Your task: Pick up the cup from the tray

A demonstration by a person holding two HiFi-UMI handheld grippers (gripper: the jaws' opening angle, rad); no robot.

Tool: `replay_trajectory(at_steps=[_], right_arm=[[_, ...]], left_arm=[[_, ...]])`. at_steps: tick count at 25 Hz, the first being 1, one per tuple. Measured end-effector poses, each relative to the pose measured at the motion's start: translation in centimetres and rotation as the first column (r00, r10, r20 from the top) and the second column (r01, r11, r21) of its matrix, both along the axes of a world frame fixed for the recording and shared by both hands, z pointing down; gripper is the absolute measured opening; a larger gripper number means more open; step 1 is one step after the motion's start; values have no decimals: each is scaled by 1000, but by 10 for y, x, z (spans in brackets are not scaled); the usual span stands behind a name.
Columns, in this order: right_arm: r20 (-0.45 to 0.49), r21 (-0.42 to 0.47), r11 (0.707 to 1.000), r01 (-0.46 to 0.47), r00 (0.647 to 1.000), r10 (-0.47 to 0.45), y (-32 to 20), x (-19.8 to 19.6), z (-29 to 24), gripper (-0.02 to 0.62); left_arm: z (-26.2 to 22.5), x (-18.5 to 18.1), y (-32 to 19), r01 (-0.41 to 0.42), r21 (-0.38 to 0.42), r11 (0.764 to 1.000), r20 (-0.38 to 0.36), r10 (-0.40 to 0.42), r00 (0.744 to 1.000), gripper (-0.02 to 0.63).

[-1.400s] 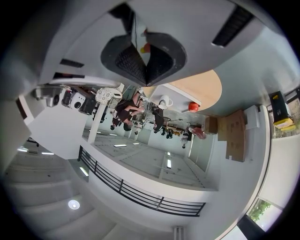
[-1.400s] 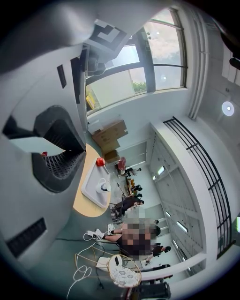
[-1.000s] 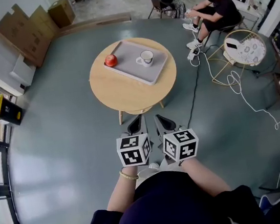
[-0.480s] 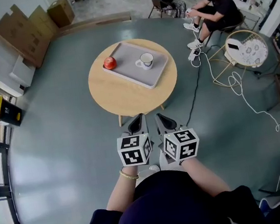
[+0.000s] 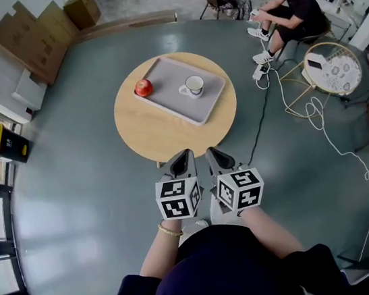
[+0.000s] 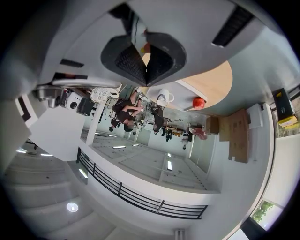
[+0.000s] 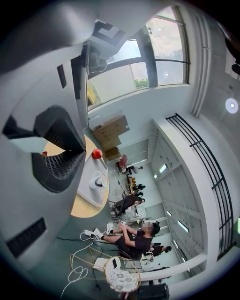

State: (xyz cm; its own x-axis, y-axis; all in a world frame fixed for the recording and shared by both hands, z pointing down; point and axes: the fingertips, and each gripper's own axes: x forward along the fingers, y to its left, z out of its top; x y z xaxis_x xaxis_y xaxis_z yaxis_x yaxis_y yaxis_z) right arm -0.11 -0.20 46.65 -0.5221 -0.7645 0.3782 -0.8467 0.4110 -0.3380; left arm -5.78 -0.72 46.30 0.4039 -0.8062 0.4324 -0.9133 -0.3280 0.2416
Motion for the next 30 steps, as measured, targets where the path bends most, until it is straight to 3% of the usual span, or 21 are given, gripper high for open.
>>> replay_trajectory(at_steps=[11, 30], right_arm=[[-18, -9, 999, 36, 999, -36, -72, 35, -1, 8], [-53, -60, 981, 186, 980, -189, -177, 67, 33, 8]], left_arm=[[3, 30, -65, 40, -16, 999, 15, -39, 999, 6], [28, 56, -163, 186, -49, 981, 16, -186, 983, 6]])
